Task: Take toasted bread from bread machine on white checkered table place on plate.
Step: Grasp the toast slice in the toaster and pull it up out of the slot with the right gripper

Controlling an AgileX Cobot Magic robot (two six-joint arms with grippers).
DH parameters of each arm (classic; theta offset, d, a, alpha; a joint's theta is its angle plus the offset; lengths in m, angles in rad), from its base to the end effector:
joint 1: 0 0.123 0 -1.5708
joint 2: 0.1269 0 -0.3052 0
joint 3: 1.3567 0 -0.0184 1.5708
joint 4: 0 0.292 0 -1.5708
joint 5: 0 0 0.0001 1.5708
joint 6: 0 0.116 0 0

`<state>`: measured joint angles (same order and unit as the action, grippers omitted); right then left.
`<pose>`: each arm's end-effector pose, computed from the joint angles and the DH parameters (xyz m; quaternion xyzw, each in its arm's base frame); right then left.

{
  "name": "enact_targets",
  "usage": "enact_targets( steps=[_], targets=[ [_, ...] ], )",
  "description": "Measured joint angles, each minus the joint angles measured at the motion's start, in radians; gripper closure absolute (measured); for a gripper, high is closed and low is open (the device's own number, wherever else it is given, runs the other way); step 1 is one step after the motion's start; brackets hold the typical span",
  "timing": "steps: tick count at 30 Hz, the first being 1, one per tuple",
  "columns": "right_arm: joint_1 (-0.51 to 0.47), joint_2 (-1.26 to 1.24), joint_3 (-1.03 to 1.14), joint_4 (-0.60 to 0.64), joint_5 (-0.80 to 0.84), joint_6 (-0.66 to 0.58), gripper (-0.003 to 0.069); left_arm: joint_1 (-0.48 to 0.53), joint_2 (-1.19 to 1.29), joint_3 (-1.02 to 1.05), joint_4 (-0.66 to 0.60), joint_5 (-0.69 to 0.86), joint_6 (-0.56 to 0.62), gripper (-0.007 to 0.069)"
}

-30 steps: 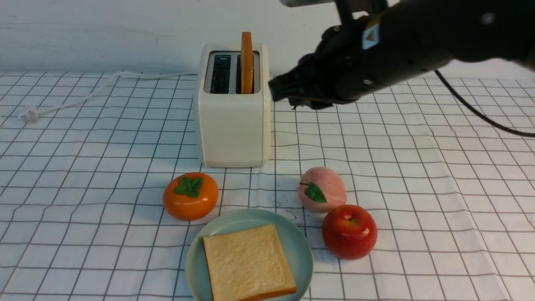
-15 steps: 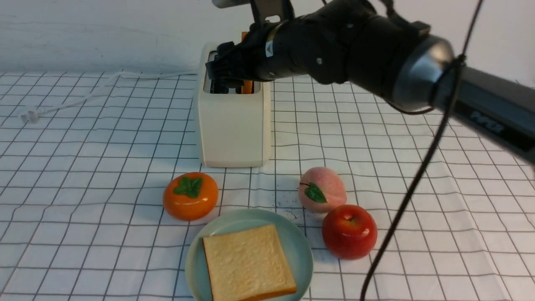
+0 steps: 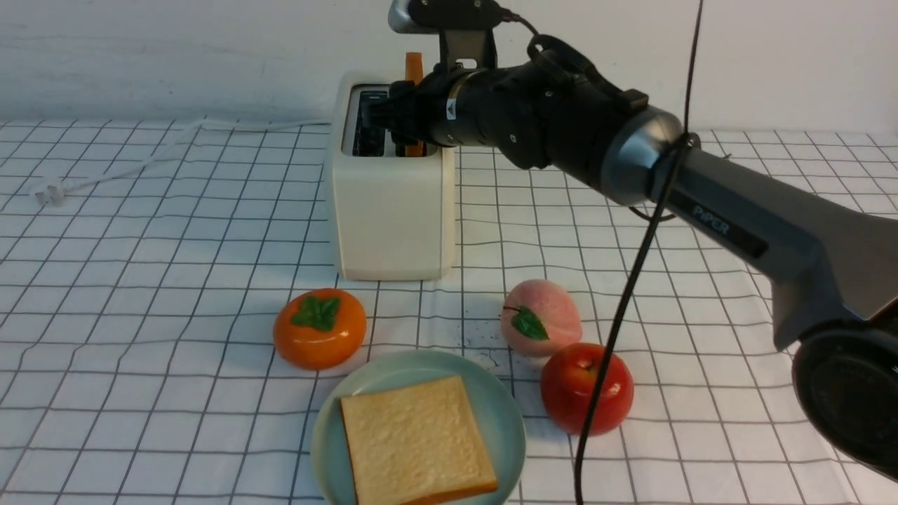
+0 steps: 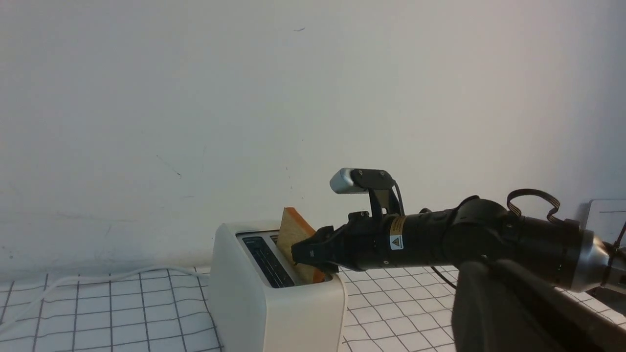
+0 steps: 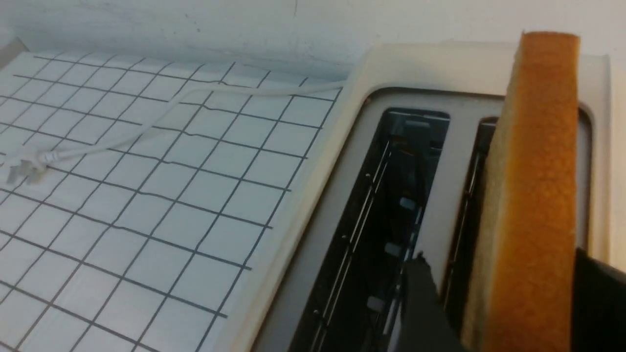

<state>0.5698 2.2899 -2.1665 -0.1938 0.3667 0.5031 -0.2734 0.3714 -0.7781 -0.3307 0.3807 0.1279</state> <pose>0.5328 0.3318 0.2884 -0.0839 0.8280 0.2128 0.5119 0.0872 -0.0390 0.4386 0.0759 0.6549 -0.2078 0.7226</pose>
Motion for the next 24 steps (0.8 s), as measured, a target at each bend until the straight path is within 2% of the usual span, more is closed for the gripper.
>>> enact_targets(
  steps=[2, 3, 7, 9, 24],
  targets=[
    [0.000, 0.001, 0.000, 0.000, -0.005, 0.000, 0.0369, 0.000, 0.000, 0.000, 0.000, 0.002, 0.000, 0.0638],
    [0.000, 0.001, 0.000, 0.000, -0.005, 0.000, 0.0375, 0.000, 0.000, 0.000, 0.000, 0.002, 0.000, 0.0638],
    [0.000, 0.001, -0.001, 0.000, -0.010, 0.001, 0.0508, 0.000, 0.000, 0.000, 0.000, 0.016, 0.000, 0.0638],
    [0.000, 0.001, -0.001, 0.000, -0.010, 0.001, 0.0532, 0.000, 0.000, 0.000, 0.000, 0.020, 0.000, 0.0638],
    [0.000, -0.029, -0.001, 0.003, -0.015, 0.001, 0.0537, 0.000, 0.000, 0.000, 0.000, 0.022, 0.000, 0.0638]
  ],
)
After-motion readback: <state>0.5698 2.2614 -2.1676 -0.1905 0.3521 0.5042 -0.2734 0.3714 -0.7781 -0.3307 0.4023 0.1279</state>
